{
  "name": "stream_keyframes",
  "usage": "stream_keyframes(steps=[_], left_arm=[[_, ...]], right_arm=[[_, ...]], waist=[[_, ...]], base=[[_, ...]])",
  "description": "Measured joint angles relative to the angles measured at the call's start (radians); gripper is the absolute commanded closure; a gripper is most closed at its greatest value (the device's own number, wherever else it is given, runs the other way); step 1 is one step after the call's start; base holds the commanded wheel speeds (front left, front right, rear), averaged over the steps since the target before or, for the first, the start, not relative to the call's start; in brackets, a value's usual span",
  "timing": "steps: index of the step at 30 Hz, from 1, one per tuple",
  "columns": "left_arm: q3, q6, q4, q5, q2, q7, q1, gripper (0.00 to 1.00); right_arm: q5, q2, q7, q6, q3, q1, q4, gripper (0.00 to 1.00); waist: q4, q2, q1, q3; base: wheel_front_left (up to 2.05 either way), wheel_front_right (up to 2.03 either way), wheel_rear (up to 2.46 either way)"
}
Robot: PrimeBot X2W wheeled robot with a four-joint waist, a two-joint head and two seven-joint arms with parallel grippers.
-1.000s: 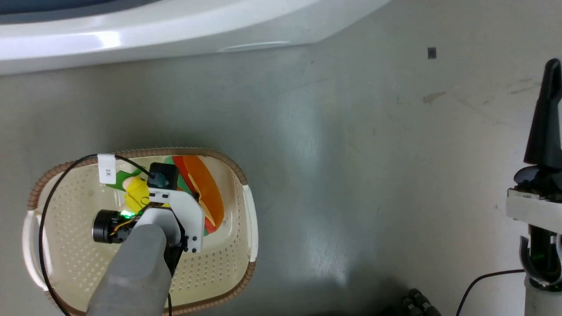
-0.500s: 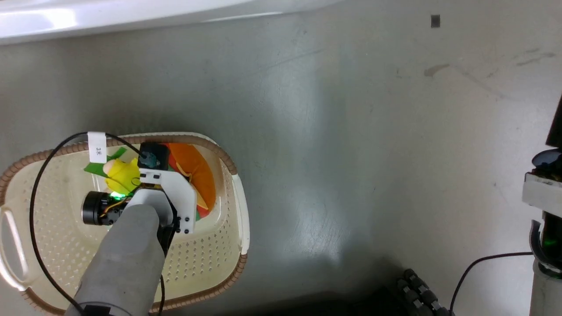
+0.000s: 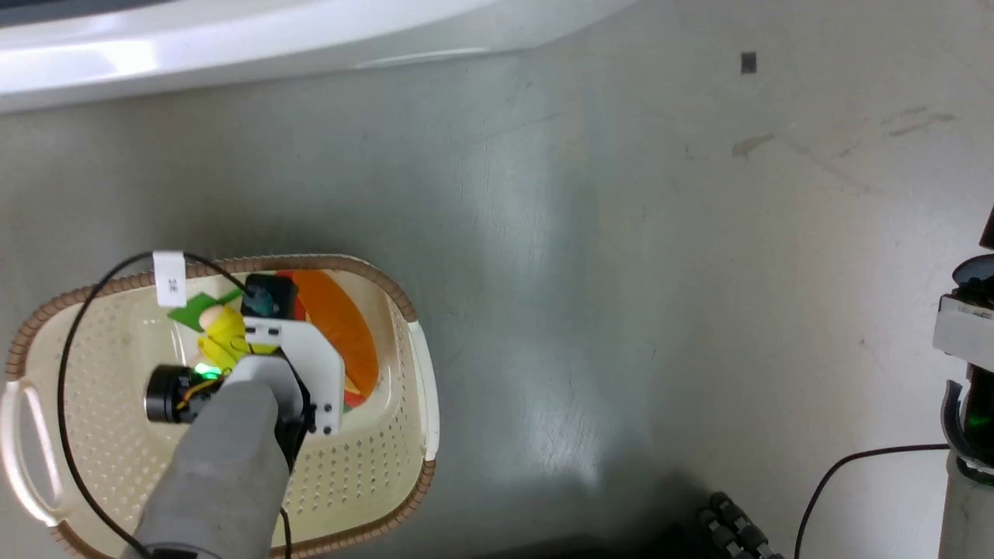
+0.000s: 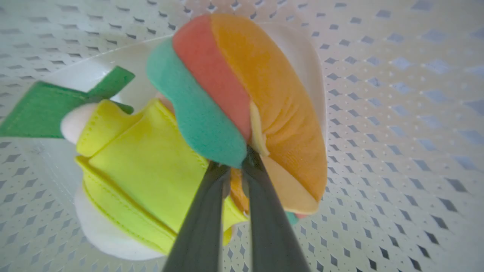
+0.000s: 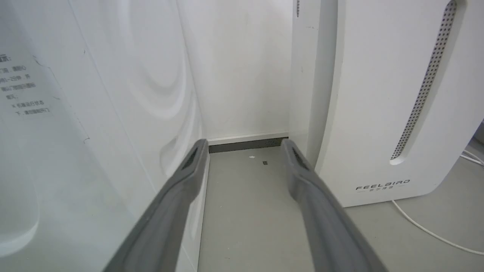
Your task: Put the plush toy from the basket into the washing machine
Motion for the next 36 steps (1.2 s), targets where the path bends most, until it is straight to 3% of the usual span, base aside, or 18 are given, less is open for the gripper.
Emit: stream_keyframes(steps=[13,22,36], left_arm=[[-0.009,-0.042,0.002,-0.032,-0.048,-0.054,0.117,1.00],[-0.065,-0.087,0.003,-0.025,-0.070,-0.116,0.203,1.00],[-0.133,-0.114,0.003,-0.019,-0.092,-0.242,0.290,1.00]], right_arm=[[-0.036,0.000,0.000,0.000,0.002,0.052,0.040,0.00],[-0.058,0.000,0.000,0.000,0.012,0.122,0.081,0.00],[-0.099,0.000,0.000,0.000,0.010,0.237,0.117,0.00]], waist=[[0.025,0.0000,-0.0001,-0.157],[0.059,0.0001,-0.0001,-0.300],[0.129,0.0000,-0.0001,-0.508]], base=[[0.00,0.00,0.00],[0.00,0.00,0.00],[0.00,0.00,0.00]])
